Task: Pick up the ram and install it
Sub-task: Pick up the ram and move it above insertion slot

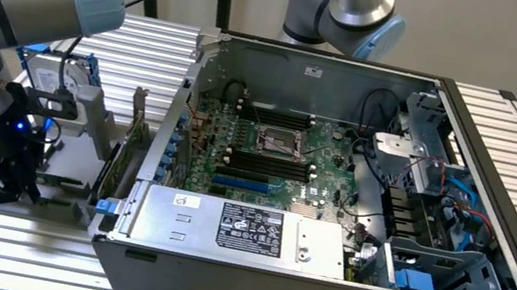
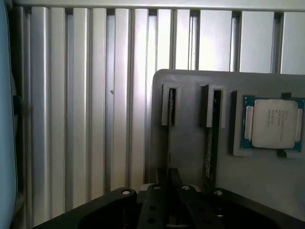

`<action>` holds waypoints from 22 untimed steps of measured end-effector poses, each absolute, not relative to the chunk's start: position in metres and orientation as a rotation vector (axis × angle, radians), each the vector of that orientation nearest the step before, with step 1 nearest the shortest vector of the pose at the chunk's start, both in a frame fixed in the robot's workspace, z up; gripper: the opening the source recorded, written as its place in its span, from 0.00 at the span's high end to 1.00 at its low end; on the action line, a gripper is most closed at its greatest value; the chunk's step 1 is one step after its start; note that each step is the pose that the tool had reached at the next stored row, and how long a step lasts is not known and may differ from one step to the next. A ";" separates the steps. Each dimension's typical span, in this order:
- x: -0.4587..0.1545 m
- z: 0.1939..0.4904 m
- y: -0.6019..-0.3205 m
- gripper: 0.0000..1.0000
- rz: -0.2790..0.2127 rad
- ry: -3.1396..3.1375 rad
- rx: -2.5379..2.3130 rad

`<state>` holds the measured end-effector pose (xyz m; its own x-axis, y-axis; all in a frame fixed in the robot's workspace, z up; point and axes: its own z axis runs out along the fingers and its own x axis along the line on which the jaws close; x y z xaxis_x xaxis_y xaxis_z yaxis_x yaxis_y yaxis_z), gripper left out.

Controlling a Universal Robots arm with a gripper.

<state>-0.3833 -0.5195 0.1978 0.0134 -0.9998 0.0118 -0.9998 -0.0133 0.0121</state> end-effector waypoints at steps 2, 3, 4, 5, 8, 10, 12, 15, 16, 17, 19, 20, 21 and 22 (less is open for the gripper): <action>-0.383 0.198 -0.520 0.87 -0.001 -2.196 2.223; -0.383 0.198 -0.520 0.87 -0.001 -2.197 2.223; -0.383 0.198 -0.520 0.87 -0.001 -2.198 2.222; -0.383 0.198 -0.520 0.87 -0.001 -2.199 2.221; -0.383 0.198 -0.520 0.87 -0.001 -2.204 2.216; -0.383 0.198 -0.519 0.87 -0.001 -2.209 2.211; -0.383 0.200 -0.520 0.87 -0.001 -2.214 2.206; -0.383 0.202 -0.519 0.87 -0.001 -2.222 2.198; -0.383 0.202 -0.519 0.87 -0.001 -2.225 2.195; -0.383 0.203 -0.519 0.87 -0.001 -2.228 2.192; -0.383 0.205 -0.519 0.87 -0.001 -2.231 2.189; -0.383 0.206 -0.519 0.87 -0.001 -2.232 2.188; -0.383 0.207 -0.518 0.87 -0.001 -2.233 2.187; -0.383 0.209 -0.518 0.87 -0.001 -2.233 2.186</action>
